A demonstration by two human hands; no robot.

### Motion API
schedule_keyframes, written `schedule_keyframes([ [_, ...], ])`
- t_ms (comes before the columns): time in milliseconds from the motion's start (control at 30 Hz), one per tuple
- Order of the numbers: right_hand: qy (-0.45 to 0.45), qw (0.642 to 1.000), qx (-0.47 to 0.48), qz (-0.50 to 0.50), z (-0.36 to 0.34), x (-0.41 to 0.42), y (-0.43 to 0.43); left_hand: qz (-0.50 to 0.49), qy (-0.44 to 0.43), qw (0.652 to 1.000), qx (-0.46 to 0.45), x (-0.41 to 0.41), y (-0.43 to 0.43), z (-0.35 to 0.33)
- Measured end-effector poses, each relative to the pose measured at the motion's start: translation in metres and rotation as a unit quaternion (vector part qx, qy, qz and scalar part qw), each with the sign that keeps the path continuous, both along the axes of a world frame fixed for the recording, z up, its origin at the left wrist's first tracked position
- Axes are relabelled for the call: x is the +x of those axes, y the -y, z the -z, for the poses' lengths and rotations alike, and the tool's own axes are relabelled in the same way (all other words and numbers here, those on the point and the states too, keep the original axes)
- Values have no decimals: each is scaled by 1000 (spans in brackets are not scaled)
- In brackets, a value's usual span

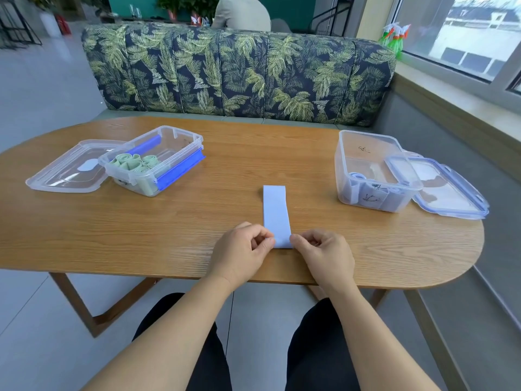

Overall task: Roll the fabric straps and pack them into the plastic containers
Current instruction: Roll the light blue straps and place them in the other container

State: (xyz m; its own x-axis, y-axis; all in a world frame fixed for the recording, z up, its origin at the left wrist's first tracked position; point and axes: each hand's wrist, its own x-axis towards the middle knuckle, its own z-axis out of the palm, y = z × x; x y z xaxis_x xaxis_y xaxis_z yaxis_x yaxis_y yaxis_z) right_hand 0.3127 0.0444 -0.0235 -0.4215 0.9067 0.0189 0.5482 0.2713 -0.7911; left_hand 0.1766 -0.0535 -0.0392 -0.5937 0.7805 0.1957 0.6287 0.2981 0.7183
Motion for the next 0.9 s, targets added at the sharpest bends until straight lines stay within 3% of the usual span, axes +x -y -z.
schedule_keyframes([
  [200,62,998,-4,-3,-3,-5,-4,-14,-10,999,-32,-3,-6,-2],
  [367,95,995,-1,-1,-3,-10,-11,1,41,999,17,-3,-2,-3],
  [500,107,994,2,-3,-6,-14,-16,-7,38,999,1,-4,-4,-1],
  [900,68,997,47,-4,0,-15,-12,-55,-13,997,-54,-13,-14,-4],
])
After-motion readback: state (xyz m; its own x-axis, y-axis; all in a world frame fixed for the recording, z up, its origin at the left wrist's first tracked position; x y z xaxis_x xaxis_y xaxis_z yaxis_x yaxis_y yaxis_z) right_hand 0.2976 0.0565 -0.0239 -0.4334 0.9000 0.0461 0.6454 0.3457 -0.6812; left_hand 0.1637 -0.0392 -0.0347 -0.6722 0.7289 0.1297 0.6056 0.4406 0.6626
